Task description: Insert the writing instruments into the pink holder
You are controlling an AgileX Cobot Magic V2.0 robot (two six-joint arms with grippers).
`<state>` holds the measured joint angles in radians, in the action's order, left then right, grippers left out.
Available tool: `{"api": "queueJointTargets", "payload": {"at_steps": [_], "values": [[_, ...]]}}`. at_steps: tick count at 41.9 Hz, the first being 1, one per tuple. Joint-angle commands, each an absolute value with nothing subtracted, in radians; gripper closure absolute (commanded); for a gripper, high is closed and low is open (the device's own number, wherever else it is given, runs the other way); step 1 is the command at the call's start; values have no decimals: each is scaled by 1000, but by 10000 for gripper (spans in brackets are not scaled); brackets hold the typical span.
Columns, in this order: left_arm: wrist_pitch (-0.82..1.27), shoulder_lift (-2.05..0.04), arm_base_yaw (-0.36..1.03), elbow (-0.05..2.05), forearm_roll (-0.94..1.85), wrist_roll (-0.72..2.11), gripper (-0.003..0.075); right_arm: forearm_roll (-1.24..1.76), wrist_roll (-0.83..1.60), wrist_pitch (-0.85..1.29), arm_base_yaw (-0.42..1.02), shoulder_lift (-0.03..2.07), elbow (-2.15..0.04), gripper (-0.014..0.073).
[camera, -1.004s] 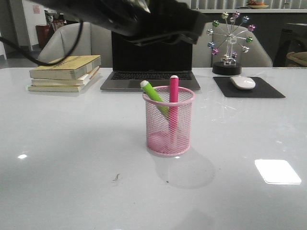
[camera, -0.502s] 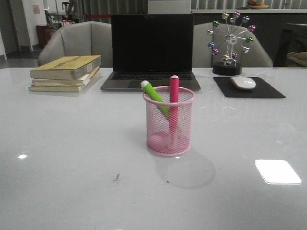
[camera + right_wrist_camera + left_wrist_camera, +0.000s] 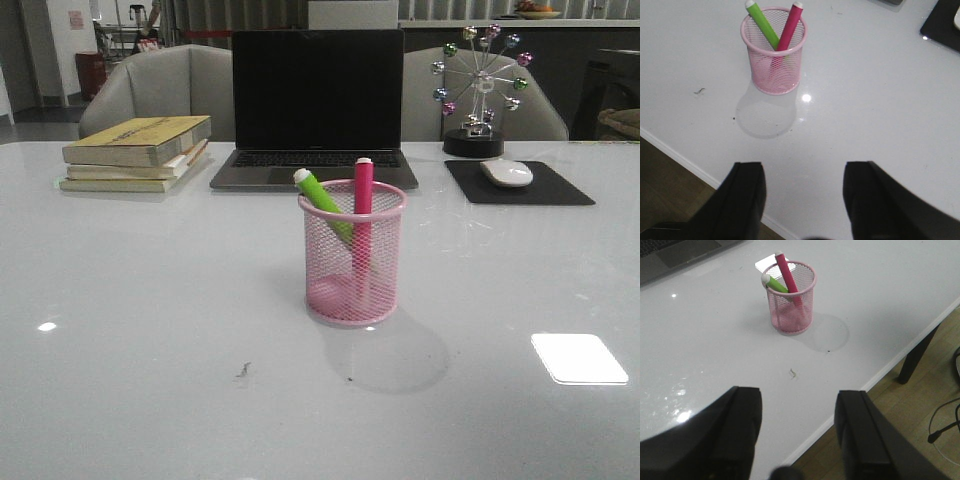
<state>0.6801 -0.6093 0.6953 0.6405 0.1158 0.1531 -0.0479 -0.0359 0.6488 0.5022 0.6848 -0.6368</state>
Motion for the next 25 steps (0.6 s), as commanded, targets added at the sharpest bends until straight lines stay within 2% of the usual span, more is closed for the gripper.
{"api": "queueJointTargets", "payload": {"at_steps": [1,14,25], "values": [[614,-607,693,647,117,143,315,-59,-35,581,501,686,-664,127],[614,-607,683,630,94,141,315,-70,-35,582,501,698,-664,127],[615,-607,603,630,92,98,316,-71,-34,582,501,698,-664,129]]}}
